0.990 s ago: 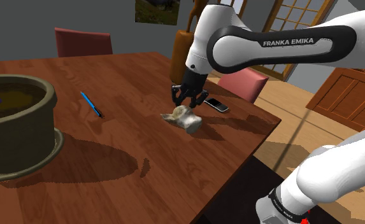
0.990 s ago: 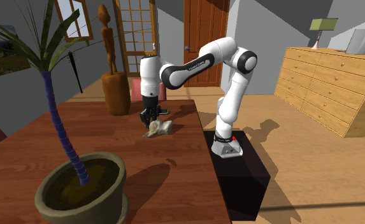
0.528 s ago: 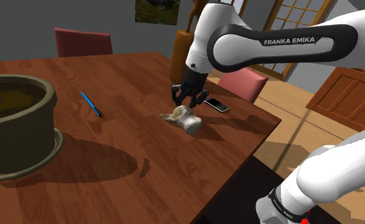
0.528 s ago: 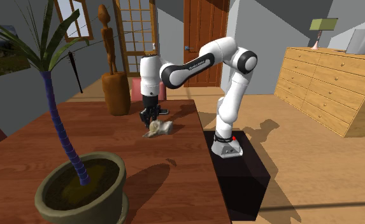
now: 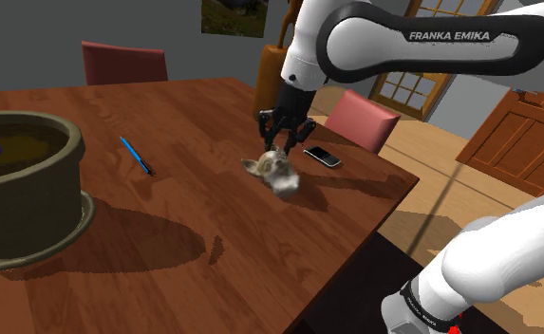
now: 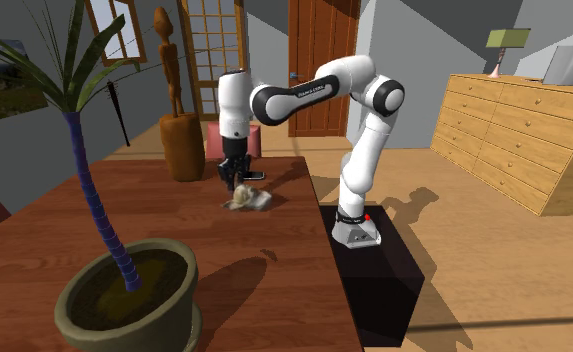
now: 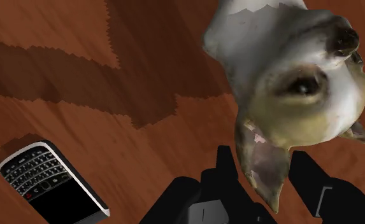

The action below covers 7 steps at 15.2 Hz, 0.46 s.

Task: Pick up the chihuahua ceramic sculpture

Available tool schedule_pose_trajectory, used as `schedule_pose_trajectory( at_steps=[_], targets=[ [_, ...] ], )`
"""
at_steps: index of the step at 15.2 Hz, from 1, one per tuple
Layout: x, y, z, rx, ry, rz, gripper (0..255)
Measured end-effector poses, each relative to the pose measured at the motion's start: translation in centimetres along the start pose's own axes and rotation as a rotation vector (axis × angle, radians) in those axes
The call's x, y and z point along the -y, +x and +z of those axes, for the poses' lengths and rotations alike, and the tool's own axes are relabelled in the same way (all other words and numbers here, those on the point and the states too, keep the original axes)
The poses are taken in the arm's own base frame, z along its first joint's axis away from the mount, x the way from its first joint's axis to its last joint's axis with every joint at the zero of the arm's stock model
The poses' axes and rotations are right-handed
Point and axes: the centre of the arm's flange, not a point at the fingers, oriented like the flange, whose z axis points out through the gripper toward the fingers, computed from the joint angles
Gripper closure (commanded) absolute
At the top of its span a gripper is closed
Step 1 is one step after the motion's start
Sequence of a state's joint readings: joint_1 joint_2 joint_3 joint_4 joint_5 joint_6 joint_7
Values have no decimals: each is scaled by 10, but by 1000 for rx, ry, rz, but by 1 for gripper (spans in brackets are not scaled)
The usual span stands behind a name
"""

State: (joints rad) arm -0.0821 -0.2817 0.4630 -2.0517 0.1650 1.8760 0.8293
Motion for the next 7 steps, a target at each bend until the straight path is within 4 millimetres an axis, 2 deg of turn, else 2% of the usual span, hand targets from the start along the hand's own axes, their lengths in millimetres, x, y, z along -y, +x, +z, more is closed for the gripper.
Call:
schedule_pose_trajectory(
  at_steps=[7],
  targets=[
    [3, 1, -35, 0, 0, 0, 255]
  ],
)
